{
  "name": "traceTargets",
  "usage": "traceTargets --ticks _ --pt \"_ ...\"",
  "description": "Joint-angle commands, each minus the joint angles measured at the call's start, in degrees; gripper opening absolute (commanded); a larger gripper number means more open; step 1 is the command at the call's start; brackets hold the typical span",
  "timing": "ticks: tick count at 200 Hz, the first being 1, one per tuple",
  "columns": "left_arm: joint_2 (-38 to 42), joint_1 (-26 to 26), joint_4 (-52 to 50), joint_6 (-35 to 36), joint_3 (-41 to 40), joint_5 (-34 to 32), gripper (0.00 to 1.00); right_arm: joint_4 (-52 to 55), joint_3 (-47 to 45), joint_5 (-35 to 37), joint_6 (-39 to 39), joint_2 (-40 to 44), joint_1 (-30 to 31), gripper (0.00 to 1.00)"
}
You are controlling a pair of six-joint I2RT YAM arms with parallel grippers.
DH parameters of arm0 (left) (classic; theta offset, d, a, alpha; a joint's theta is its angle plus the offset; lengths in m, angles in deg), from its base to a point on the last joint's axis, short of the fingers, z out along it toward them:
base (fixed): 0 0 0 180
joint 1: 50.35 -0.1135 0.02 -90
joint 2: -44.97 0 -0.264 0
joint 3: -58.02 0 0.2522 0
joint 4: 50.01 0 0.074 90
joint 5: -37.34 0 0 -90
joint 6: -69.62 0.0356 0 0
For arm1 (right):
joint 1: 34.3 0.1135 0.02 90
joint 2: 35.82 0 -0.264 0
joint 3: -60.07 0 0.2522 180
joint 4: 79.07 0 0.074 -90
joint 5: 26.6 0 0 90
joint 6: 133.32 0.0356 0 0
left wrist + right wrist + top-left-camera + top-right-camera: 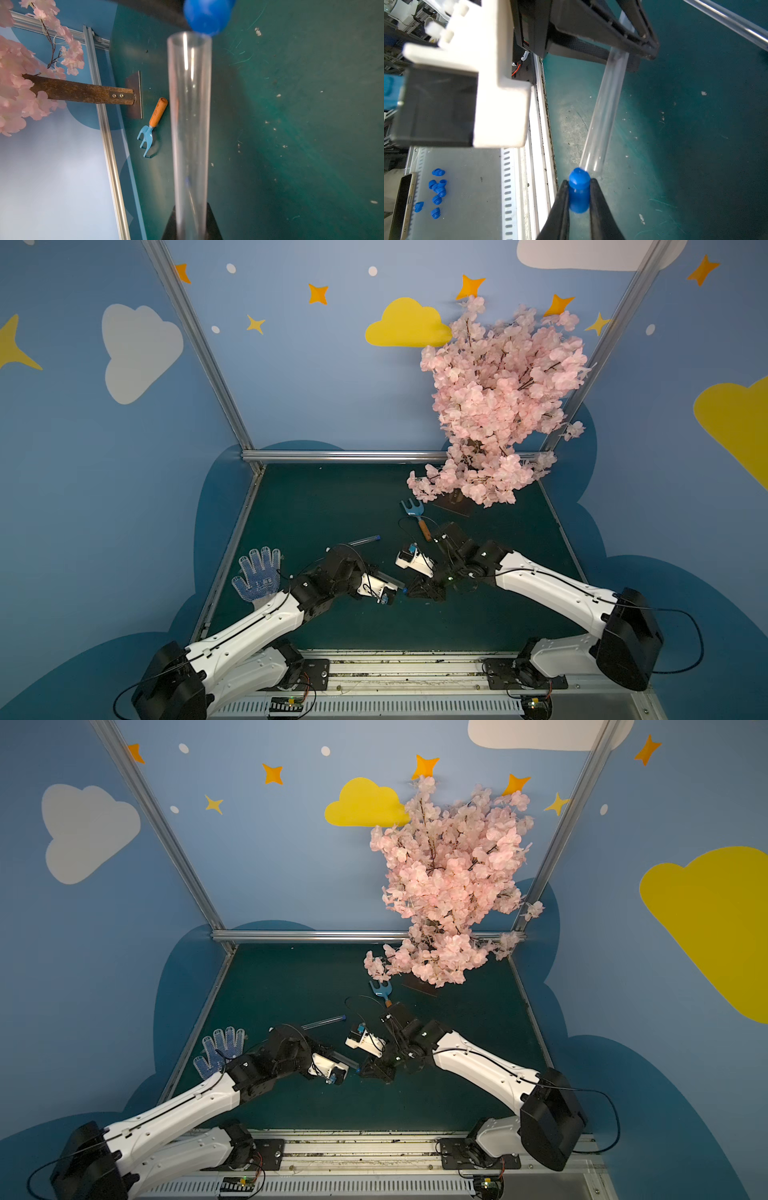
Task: Insert stoppers into test tubes
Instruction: Insert the stopper into the test tube.
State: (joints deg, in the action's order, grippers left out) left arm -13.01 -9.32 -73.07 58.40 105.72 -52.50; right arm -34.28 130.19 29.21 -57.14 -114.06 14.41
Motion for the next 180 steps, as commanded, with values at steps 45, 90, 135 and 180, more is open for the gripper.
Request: traceTargets --ticks 45,90,135,180 --pt "1.6 0.4 1.9 2.8 -1.1 -0.2 0.03 1.1 2.6 0.1 -0.2 -1.3 -0.4 0.04" --pt "1.4 0.6 2.1 3.0 -0.9 -0.3 0.03 0.9 3.5 -0.3 0.0 -2.8 -0.4 0.03" --pt "1.8 1.4 2.0 4.4 -1.1 -0.6 0.02 1.3 4.5 0.0 0.4 -3.8 -0.4 0.03" --pt "1.6 3.3 2.1 8.7 -1.0 -2.5 0.02 2.0 7.1 -1.2 3.3 -6.0 -0.6 0.03"
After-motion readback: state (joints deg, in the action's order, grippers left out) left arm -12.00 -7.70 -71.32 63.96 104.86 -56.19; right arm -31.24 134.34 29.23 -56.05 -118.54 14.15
